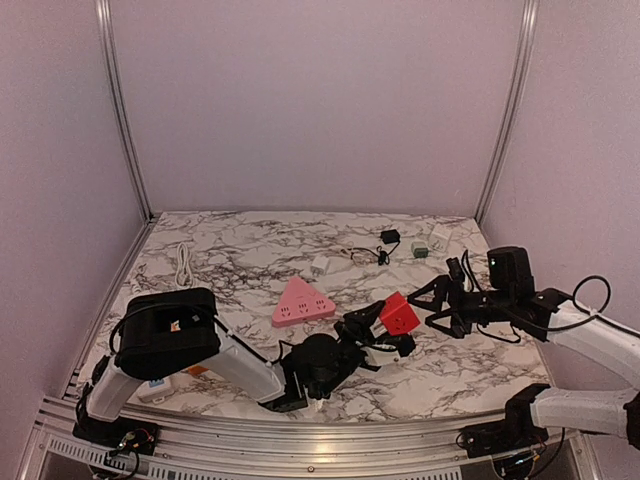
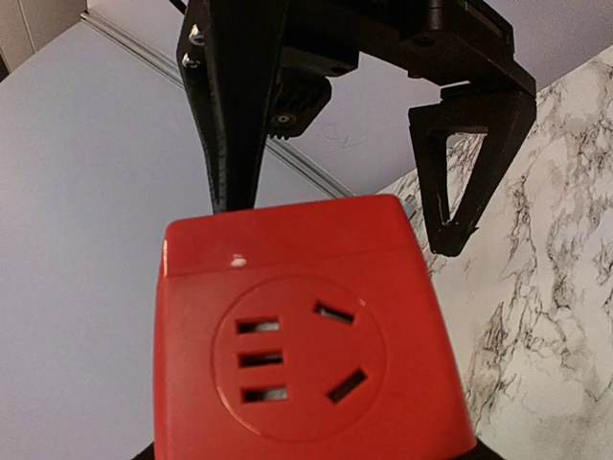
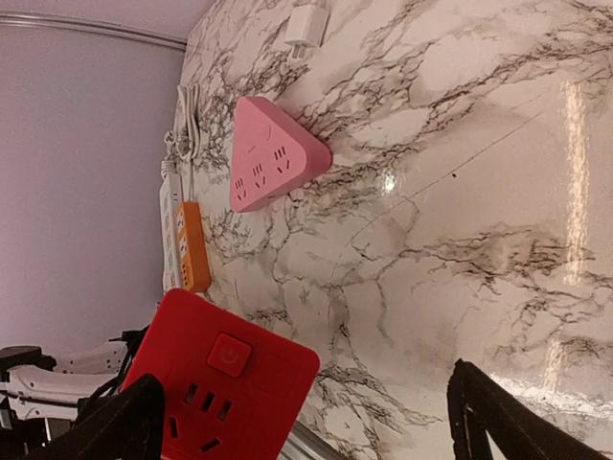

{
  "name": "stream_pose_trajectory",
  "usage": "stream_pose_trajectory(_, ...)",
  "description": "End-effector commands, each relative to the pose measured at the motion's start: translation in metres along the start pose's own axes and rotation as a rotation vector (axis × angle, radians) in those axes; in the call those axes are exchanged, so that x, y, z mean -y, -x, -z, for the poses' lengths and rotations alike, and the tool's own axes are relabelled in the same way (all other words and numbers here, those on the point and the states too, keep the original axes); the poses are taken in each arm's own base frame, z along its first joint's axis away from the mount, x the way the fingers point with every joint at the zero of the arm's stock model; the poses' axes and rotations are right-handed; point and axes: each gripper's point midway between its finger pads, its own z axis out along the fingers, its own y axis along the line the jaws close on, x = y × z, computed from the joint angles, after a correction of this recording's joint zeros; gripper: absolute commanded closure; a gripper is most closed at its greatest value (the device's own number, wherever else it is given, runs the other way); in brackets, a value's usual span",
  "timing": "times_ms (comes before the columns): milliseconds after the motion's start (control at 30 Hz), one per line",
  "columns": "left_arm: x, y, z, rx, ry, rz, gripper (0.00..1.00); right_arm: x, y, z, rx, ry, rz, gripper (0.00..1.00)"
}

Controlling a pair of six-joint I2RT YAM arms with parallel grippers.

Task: Insert the plug
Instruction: Pass from the left arm to the right

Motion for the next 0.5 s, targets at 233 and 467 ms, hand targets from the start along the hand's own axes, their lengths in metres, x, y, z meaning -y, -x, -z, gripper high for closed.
stream_pose_trajectory(233,-0.014,0.023,0.026,0.105,0.219,-0.265,1.0,-0.059,0.007,0.022,-0.059,0.133,0.027,0.04)
stream_pose_trajectory(467,-0.014,0.029,0.03,0.125,0.243,-0.296,1.0,-0.054,-0.011,0.014,-0.128,0.099,0.031,0.05)
